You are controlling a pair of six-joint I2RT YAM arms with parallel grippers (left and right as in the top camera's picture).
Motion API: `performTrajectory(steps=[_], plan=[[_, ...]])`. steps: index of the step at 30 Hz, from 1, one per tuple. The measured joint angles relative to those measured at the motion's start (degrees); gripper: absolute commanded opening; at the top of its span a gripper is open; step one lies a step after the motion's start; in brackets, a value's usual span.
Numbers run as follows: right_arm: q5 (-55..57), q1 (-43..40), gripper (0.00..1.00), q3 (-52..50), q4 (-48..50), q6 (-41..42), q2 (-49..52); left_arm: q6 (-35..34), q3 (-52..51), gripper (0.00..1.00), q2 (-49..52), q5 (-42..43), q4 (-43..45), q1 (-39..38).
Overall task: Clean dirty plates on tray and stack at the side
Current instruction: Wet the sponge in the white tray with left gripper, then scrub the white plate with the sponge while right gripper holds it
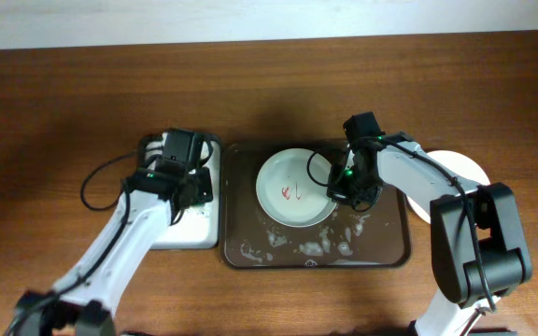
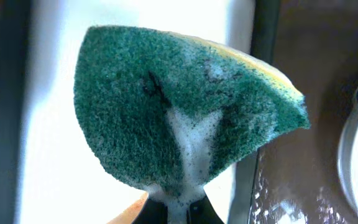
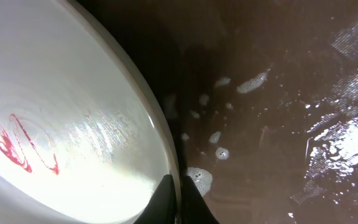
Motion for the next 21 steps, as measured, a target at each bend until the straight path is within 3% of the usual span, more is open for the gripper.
performTrajectory(steps=[12, 21], plan=[[0.0, 0.0, 0.04, 0.0, 0.0, -0.8, 0.0, 3.5, 1.4, 0.0, 3.7, 18.9, -0.3, 4.3], [0.0, 0.0, 0.04, 0.0, 0.0, -0.8, 0.0, 1.0, 3.1, 0.0, 2.2, 29.8, 9.5, -0.8]])
